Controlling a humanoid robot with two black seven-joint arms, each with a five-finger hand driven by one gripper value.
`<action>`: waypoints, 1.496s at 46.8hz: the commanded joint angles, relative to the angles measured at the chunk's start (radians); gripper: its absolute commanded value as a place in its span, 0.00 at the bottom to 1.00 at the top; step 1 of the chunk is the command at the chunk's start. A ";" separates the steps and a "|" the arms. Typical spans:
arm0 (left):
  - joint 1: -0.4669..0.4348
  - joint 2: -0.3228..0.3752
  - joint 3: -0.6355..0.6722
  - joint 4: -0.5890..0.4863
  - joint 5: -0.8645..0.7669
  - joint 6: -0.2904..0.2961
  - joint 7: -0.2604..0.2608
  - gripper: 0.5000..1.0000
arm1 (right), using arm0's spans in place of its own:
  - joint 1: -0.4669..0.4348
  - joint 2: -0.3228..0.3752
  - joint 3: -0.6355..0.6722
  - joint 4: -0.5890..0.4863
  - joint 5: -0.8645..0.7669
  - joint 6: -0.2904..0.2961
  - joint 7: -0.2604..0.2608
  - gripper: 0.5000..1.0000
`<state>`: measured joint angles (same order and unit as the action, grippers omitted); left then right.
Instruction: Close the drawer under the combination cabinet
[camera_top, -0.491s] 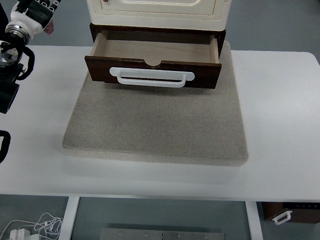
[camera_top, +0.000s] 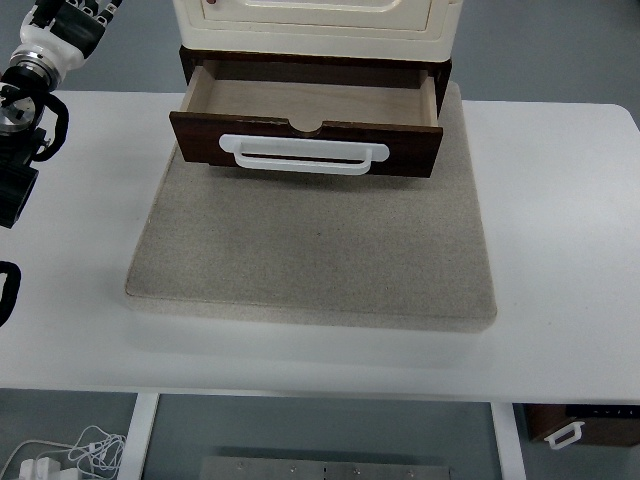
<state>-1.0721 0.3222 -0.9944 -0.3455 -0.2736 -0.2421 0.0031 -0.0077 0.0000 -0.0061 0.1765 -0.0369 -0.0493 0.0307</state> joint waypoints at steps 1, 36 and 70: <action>-0.002 0.000 0.000 0.002 -0.001 0.000 0.000 0.99 | 0.000 0.000 0.000 0.000 0.000 0.000 0.000 0.90; -0.002 -0.003 0.002 0.003 0.007 0.006 -0.002 0.99 | 0.000 0.000 0.000 0.000 0.000 0.000 0.000 0.90; -0.121 0.158 0.005 -0.121 0.163 -0.008 -0.005 0.99 | 0.000 0.000 0.000 0.000 0.000 0.000 0.000 0.90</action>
<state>-1.1782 0.4567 -0.9890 -0.4402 -0.1377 -0.2427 -0.0017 -0.0076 0.0000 -0.0061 0.1765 -0.0367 -0.0495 0.0307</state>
